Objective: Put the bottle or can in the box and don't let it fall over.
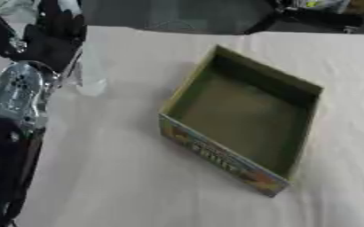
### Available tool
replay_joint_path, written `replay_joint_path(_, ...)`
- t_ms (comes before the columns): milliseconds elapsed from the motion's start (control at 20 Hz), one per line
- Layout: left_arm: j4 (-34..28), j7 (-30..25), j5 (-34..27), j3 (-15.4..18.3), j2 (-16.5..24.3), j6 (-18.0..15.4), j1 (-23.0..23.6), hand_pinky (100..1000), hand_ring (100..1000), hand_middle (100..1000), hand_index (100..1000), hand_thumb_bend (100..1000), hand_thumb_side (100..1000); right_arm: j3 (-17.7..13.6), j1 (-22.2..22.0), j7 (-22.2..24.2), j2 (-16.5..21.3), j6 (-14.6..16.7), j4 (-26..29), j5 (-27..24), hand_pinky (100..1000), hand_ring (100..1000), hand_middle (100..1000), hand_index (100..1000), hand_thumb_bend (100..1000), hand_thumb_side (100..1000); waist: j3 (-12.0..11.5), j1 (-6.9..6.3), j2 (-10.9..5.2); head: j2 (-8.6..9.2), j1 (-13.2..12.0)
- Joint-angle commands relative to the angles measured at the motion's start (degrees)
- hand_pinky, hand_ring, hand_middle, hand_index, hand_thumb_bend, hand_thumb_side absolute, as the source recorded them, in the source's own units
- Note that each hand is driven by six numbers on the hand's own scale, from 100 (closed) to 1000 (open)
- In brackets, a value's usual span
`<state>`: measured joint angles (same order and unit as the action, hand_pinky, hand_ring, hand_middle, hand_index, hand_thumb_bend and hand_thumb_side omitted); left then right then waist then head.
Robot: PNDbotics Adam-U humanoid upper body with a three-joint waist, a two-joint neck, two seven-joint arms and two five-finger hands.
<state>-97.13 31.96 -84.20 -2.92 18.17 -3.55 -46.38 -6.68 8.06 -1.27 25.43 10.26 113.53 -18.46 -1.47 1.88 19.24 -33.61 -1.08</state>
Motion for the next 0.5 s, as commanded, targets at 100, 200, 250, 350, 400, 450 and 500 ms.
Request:
replay_joint_path(100,-0.7,0.7,0.0,0.8,1.5,-0.1,-1.8,100,100,100,1000,671,1000,-0.4,0.1,0.1,0.9,0.0,1.1,0.1,886,907,843,934,100,593,0.2,0.01,-1.28,0.79,-0.3)
replay_joint_path(200,-0.3,0.9,-0.1,0.9,1.5,-0.2,-2.1,100,100,100,1000,670,1000,-0.5,0.1,0.1,0.8,0.0,1.1,0.1,887,907,843,934,100,594,0.3,-0.02,-1.29,0.83,-0.4)
replay_joint_path(250,-0.2,0.9,-0.2,0.9,1.6,-0.2,-2.2,100,100,100,1000,670,1000,-0.5,0.1,0.2,0.8,0.0,1.1,0.1,887,907,843,934,100,594,0.3,-0.03,-1.29,0.84,-0.4)
replay_joint_path(350,0.0,0.9,-0.4,1.0,1.6,-0.4,-2.5,100,100,100,1000,670,1000,-0.5,0.0,0.2,0.8,0.0,1.1,0.1,887,908,843,934,100,594,0.4,-0.07,-1.30,0.87,-0.4)
replay_joint_path(400,0.0,0.9,-0.5,1.1,1.7,-0.4,-2.6,100,100,100,994,670,1000,-0.5,0.0,0.2,0.8,0.0,1.1,0.1,887,908,843,935,100,592,0.4,-0.09,-1.31,0.87,-0.4)
replay_joint_path(450,0.1,0.9,-0.5,1.1,1.7,-0.5,-2.7,100,100,100,988,669,1000,-0.6,-0.1,0.2,0.8,0.0,1.1,0.1,887,908,843,935,100,590,0.4,-0.10,-1.33,0.87,-0.5)
replay_joint_path(500,0.1,0.8,-0.6,1.2,1.8,-0.5,-2.8,100,100,100,983,668,1000,-0.6,-0.1,0.2,0.7,0.0,1.1,0.1,887,908,843,935,100,589,0.4,-0.11,-1.35,0.86,-0.5)
